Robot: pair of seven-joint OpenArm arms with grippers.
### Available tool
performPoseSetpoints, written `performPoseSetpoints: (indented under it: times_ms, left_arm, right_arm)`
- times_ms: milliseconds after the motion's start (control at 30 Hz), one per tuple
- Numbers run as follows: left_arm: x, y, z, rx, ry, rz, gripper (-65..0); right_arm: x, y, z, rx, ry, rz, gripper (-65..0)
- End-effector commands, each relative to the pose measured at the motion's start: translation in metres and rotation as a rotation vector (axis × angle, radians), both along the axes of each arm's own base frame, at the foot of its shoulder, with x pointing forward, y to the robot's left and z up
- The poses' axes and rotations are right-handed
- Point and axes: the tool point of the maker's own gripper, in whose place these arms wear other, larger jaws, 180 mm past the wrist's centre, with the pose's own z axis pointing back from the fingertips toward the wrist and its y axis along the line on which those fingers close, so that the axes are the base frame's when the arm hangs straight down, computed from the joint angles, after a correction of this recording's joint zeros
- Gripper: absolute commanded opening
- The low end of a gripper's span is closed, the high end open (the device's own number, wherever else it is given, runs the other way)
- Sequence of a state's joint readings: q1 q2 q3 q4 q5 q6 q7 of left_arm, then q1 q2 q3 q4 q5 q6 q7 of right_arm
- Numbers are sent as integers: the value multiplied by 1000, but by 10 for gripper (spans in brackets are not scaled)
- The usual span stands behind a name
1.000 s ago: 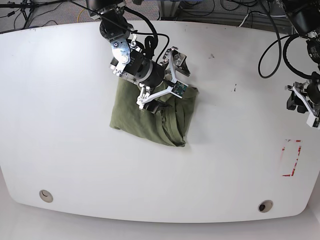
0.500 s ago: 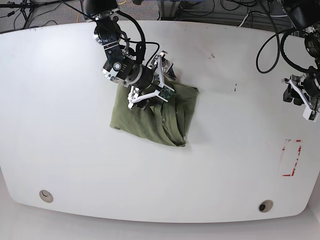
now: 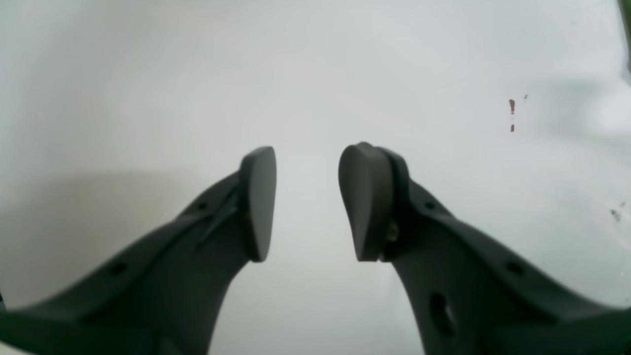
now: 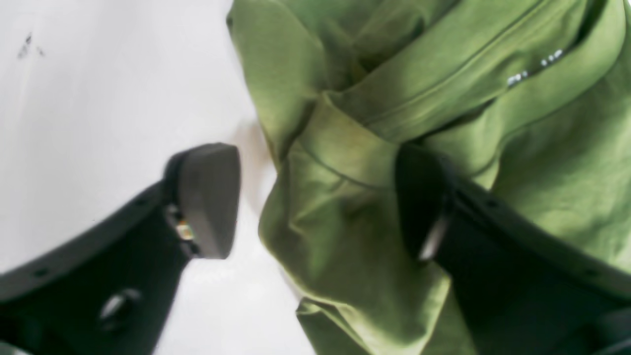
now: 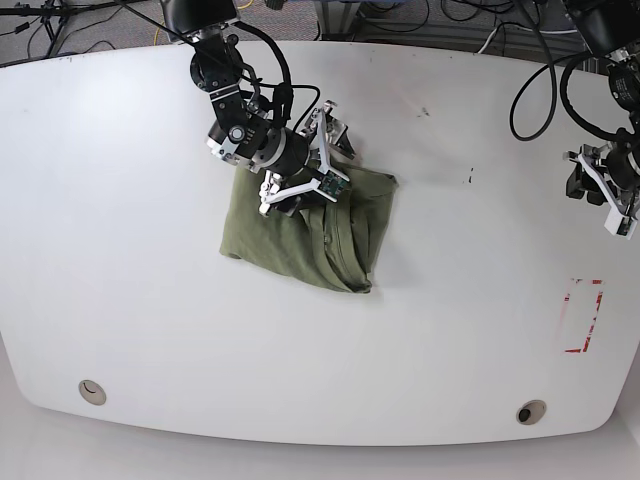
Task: Fold the T-shirt properly
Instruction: 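Release the left gripper and press the bundle flat with the right gripper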
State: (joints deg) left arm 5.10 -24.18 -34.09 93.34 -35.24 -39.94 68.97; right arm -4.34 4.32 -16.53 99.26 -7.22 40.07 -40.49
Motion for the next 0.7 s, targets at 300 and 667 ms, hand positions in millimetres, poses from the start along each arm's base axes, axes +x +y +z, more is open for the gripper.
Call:
performPoseSetpoints:
  times_ms: [300, 667]
  left_arm:
    - [-3, 4, 6, 14, -15, -8, -411]
    - [-4, 4, 5, 14, -13, -8, -411]
  right_arm:
    - [8, 6, 14, 41, -41, 2, -433]
    - [8, 6, 14, 39, -39, 2, -484]
